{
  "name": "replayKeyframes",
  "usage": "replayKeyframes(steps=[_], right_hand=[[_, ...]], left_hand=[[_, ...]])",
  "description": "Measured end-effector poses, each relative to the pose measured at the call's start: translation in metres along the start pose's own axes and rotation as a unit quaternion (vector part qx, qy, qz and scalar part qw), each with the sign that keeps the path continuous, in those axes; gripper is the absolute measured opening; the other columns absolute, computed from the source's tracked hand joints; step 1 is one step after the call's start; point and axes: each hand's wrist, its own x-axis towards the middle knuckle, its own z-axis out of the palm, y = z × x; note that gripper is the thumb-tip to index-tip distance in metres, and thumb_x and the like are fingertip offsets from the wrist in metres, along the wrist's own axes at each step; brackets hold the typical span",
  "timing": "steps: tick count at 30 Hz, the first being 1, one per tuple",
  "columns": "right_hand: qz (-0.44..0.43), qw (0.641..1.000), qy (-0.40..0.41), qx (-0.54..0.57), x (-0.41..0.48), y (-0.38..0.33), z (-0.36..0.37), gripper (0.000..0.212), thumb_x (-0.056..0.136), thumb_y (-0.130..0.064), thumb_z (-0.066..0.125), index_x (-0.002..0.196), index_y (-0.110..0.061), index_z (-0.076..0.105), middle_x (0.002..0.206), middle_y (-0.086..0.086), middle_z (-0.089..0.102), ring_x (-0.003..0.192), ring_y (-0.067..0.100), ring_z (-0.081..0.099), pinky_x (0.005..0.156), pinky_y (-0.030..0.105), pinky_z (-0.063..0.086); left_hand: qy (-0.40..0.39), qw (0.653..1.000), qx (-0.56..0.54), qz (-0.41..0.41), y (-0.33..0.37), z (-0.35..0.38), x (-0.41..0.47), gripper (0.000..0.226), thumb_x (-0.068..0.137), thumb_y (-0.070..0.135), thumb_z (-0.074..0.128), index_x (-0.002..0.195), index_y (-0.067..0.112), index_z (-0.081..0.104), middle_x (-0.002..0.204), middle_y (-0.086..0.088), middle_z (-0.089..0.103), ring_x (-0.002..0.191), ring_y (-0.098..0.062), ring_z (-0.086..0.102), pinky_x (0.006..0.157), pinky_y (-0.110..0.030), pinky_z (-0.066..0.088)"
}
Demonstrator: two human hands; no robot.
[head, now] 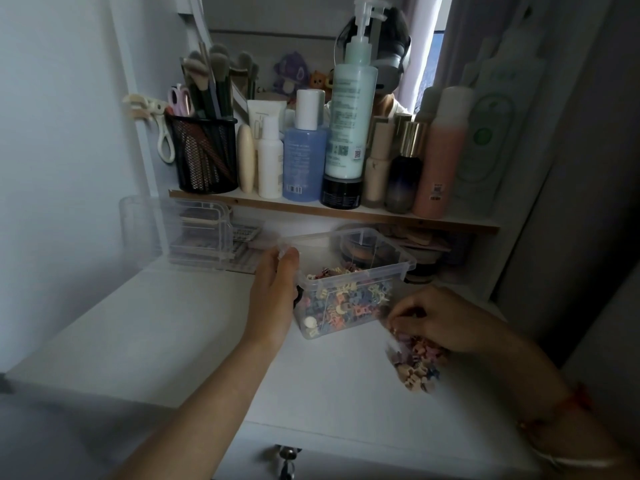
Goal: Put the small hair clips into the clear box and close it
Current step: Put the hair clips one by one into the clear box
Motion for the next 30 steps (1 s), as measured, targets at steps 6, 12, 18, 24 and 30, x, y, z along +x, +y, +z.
replayKeyframes(steps=[6, 12, 18, 24, 30], right_hand=[[-0.051, 0.979, 0.070, 0.184, -0.012, -0.010, -0.017, 0.025, 0.084, -0.005, 0.058, 0.071, -0.024, 0.066, 0.065, -0.016, 0.068, 0.067, -0.011, 0.059, 0.066, 0.007, 0.042], [-0.106, 0.928, 0.265, 0.239, 0.010, -0.034, -0.032, 0.018, 0.083, -0.005, 0.060, 0.083, -0.021, 0.068, 0.067, -0.018, 0.065, 0.063, -0.012, 0.057, 0.062, 0.001, 0.042], [-0.079, 0.949, 0.213, 0.218, -0.012, -0.018, -0.024, 0.033, 0.076, -0.001, 0.067, 0.063, -0.031, 0.064, 0.060, -0.017, 0.066, 0.063, -0.009, 0.057, 0.063, 0.001, 0.042], [0.006, 1.000, 0.004, 0.026, -0.018, -0.008, -0.005, 0.014, 0.080, -0.022, 0.067, 0.076, -0.036, 0.066, 0.072, -0.024, 0.060, 0.067, 0.004, 0.061, 0.057, 0.004, 0.043], [-0.032, 0.985, 0.123, 0.114, -0.019, -0.020, -0.019, 0.027, 0.083, -0.015, 0.063, 0.068, -0.037, 0.062, 0.078, -0.017, 0.065, 0.075, -0.008, 0.057, 0.069, 0.008, 0.040]], left_hand=[[-0.003, 1.000, 0.003, -0.006, 0.000, 0.001, -0.001, 0.020, 0.096, 0.021, 0.040, 0.078, 0.026, 0.048, 0.079, 0.009, 0.048, 0.069, -0.004, 0.045, 0.054, -0.010, 0.040], [-0.006, 1.000, 0.012, -0.007, 0.001, -0.001, -0.001, 0.019, 0.095, 0.021, 0.041, 0.078, 0.025, 0.048, 0.079, 0.009, 0.046, 0.069, -0.004, 0.044, 0.058, -0.017, 0.035], [-0.009, 1.000, 0.011, -0.002, 0.002, -0.001, -0.001, 0.019, 0.095, 0.021, 0.041, 0.079, 0.028, 0.047, 0.082, 0.011, 0.049, 0.071, -0.002, 0.046, 0.060, -0.019, 0.034], [-0.012, 1.000, 0.002, 0.001, 0.002, 0.000, -0.001, 0.019, 0.096, 0.023, 0.040, 0.079, 0.029, 0.047, 0.081, 0.008, 0.048, 0.070, -0.003, 0.046, 0.050, -0.004, 0.038], [-0.009, 1.000, -0.008, -0.005, 0.001, 0.000, 0.000, 0.018, 0.096, 0.021, 0.041, 0.080, 0.026, 0.048, 0.080, 0.009, 0.047, 0.069, -0.003, 0.044, 0.045, -0.003, 0.036]])
